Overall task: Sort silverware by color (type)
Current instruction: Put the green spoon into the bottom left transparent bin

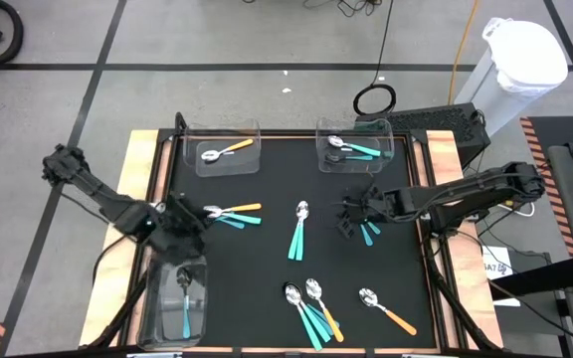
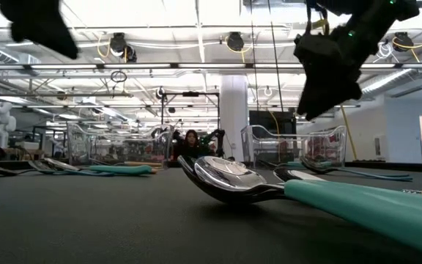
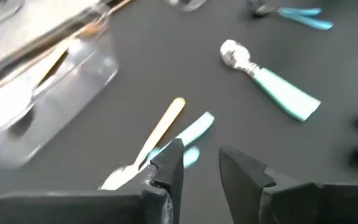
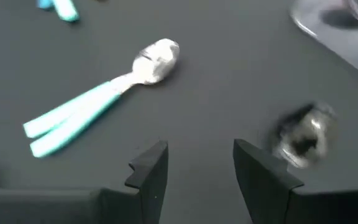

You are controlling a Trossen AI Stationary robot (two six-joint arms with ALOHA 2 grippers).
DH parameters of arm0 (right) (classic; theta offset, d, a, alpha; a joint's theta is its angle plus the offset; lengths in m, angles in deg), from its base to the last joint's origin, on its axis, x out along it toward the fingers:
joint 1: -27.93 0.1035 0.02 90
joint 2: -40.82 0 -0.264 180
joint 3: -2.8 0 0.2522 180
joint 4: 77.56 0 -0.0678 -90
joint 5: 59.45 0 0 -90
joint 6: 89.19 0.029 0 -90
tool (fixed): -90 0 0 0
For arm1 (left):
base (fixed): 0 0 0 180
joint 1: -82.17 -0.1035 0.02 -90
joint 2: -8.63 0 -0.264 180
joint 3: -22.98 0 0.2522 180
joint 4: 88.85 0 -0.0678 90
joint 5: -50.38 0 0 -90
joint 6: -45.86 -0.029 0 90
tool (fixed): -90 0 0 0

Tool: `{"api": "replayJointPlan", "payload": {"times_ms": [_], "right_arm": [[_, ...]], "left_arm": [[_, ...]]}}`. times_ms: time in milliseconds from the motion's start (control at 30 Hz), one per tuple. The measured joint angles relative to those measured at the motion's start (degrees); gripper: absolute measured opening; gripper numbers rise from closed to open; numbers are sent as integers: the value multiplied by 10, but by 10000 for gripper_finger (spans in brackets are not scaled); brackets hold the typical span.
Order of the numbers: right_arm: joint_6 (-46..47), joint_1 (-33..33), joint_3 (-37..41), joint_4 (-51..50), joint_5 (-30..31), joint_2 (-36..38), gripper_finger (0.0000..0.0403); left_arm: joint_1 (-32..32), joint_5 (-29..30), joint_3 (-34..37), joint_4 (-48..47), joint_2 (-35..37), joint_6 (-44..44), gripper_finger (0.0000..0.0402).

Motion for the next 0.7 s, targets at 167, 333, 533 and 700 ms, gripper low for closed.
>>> {"api": "replayJointPlan", "payload": {"times_ms": [167,333,533,700], "right_arm": [[22,1,0,39,-2,-17,169],[-129,-10,-1,318,-129,-62,169],[-154,-33,-1,371,-157,-116,169],[-56,-38,0,382,-147,-176,169]], "left_arm": [[-80,-63,58,208,0,-196,75],[-165,-110,85,270,-1,-284,64],[-223,-145,106,355,0,-355,63],[-226,-135,157,482,-1,-415,63]]}}
